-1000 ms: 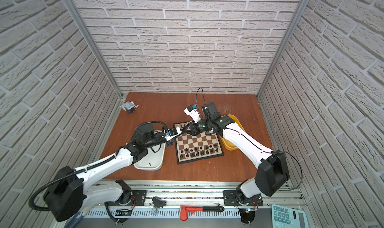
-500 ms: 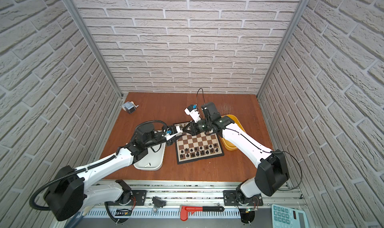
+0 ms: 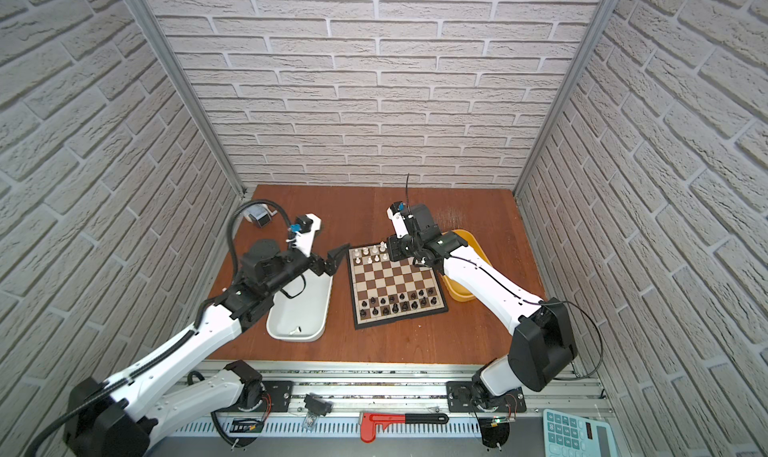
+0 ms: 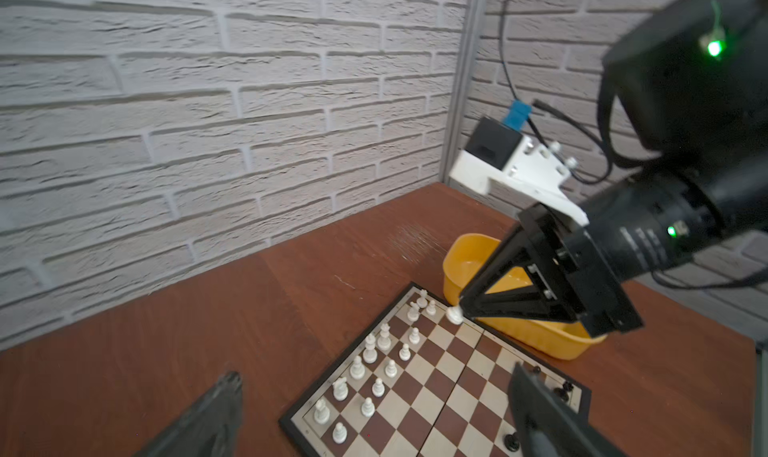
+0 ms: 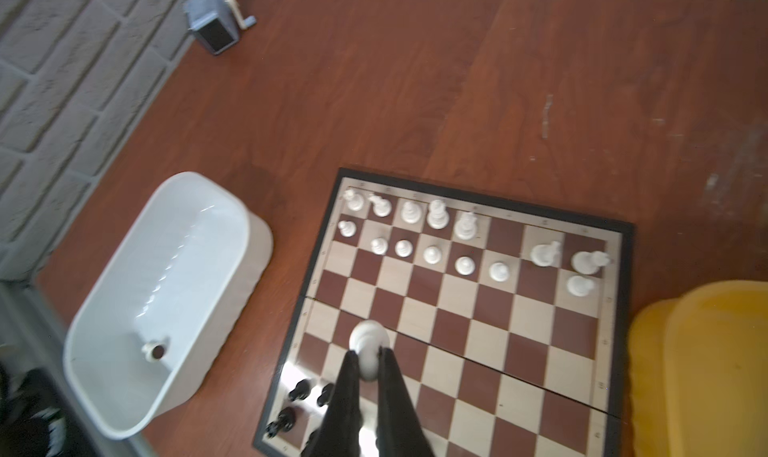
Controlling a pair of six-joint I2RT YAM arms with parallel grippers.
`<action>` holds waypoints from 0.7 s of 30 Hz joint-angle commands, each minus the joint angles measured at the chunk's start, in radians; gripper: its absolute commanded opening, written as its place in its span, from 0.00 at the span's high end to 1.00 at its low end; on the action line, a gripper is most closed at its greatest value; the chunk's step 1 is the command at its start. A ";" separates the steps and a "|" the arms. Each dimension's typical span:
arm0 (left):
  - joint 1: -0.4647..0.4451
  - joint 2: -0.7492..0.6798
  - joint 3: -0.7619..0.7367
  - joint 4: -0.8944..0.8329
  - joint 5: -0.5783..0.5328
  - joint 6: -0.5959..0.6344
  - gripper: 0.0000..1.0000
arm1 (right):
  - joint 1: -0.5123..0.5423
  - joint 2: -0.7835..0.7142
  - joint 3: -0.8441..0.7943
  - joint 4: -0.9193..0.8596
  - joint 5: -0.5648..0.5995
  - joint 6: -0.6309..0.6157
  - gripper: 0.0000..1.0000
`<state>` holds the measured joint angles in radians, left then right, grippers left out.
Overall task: Set up the chess pieces on the board
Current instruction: 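Lower the pawn onto a square beside the white pieces and open the right gripper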
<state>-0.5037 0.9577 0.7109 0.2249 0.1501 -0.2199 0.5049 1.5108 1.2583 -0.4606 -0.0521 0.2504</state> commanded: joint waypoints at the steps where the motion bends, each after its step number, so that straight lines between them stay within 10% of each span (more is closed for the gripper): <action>1: 0.086 -0.048 -0.069 -0.034 0.024 -0.223 0.01 | -0.005 0.067 0.008 -0.006 0.215 -0.025 0.94; 21: 0.094 -0.072 -0.123 -0.021 0.037 -0.172 0.02 | -0.112 0.282 0.014 0.060 0.216 -0.050 0.94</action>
<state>-0.4141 0.8829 0.5934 0.1528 0.2070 -0.3805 0.3973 1.7855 1.2407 -0.4316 0.1761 0.2192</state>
